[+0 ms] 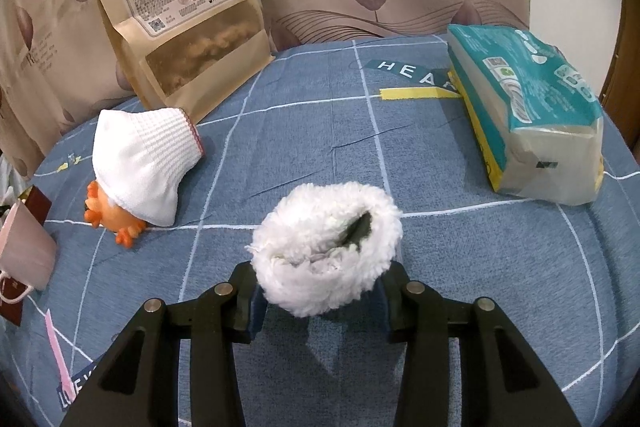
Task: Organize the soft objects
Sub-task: 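Carry the printed sachet over the gold tin tray with the left gripper, then lower the printed sachet into the tray and open the left gripper, then carry the white fluffy sock over the tray with the right gripper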
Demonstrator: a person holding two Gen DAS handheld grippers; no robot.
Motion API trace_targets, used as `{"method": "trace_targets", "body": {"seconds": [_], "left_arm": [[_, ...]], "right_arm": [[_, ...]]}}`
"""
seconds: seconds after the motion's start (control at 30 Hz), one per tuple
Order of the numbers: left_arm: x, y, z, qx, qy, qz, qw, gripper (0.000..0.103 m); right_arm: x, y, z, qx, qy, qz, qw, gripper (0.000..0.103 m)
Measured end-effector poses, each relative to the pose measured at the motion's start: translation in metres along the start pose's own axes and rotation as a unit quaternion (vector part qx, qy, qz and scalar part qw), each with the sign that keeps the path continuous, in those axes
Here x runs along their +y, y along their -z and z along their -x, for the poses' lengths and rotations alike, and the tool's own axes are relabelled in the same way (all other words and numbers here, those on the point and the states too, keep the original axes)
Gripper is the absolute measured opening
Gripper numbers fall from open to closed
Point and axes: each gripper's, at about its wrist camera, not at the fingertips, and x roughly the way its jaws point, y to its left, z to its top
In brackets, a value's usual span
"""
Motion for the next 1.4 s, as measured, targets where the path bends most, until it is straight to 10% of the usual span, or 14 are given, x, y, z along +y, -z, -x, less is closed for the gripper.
{"method": "trace_targets", "body": {"seconds": [0.47, 1.0, 1.4], "left_arm": [[0.012, 0.001, -0.006, -0.012, 0.029, 0.015, 0.9994, 0.055], [0.044, 0.045, 0.099, -0.107, 0.034, 0.019, 0.9935, 0.058], [0.08, 0.122, 0.101, -0.121, -0.001, 0.05, 0.9914, 0.06]], "right_arm": [[0.008, 0.0, -0.003, 0.006, 0.025, 0.025, 0.999, 0.042], [0.016, 0.0, -0.004, 0.01, 0.055, 0.05, 0.997, 0.042], [0.031, 0.002, 0.0, 0.004, 0.079, 0.073, 0.994, 0.032]]}}
